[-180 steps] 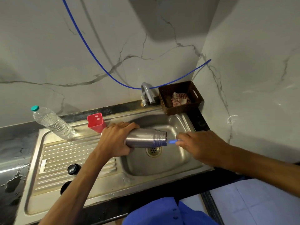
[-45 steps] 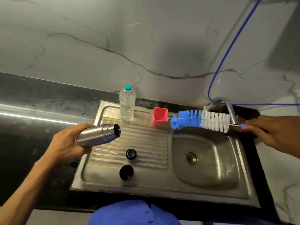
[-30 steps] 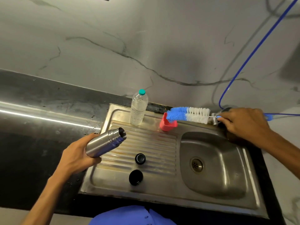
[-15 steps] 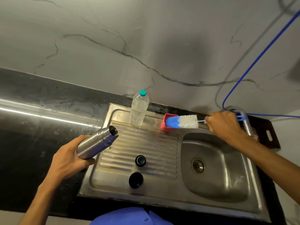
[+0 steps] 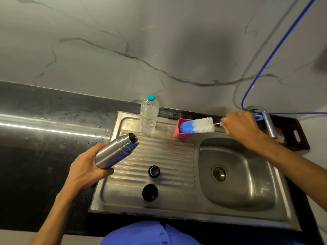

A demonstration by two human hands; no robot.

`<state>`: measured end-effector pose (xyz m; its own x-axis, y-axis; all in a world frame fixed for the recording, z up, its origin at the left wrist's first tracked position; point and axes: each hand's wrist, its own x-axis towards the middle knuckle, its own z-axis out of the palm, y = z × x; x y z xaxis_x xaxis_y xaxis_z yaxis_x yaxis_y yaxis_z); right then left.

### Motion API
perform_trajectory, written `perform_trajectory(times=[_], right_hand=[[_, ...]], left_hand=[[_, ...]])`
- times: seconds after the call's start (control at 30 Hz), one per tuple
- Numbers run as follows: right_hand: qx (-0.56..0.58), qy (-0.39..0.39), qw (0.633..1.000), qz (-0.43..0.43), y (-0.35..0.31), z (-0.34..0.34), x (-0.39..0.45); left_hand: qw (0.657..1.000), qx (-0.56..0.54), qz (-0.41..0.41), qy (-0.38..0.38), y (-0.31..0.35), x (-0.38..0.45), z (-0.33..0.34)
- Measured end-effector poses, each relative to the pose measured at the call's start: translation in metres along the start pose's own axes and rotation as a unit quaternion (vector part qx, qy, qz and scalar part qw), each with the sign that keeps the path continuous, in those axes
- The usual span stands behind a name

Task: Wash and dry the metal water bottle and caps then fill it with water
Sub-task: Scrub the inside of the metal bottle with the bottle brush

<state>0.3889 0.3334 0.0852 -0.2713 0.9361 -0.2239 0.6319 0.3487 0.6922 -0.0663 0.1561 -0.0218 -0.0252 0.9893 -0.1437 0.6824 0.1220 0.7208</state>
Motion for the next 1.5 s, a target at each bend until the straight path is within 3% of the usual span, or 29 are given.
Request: perform_trajectory(times=[0.1,0.6,0.9,1.23,1.5], right_hand=[[0.005,0.020,1.000,0.014,0.011,-0.003,-0.005],[0.058,-0.022,0.994,0.093,0.071,-0.025,-0.038],[0.103,0.032,0.988,0.111,0.092,-0.029,-0.050],[0.180,0.025,0.981,0.060,0.049,-0.017,-0.026],[0.015,0.019,0.998,-0.054,-0.010,-0.019,0.002]], left_hand=[[1.000,0.000,0.006,-0.007,0.002,0.000,0.001],[0.999,0.020,0.031,-0.002,0.004,-0.010,0.011],[0.999,-0.008,0.034,-0.008,0.021,-0.009,0.020],[0.999,-0.018,0.027,-0.013,0.020,-0.018,0.026],[1.000,-0.020,0.007,-0.015,0.012,-0.027,0.034]])
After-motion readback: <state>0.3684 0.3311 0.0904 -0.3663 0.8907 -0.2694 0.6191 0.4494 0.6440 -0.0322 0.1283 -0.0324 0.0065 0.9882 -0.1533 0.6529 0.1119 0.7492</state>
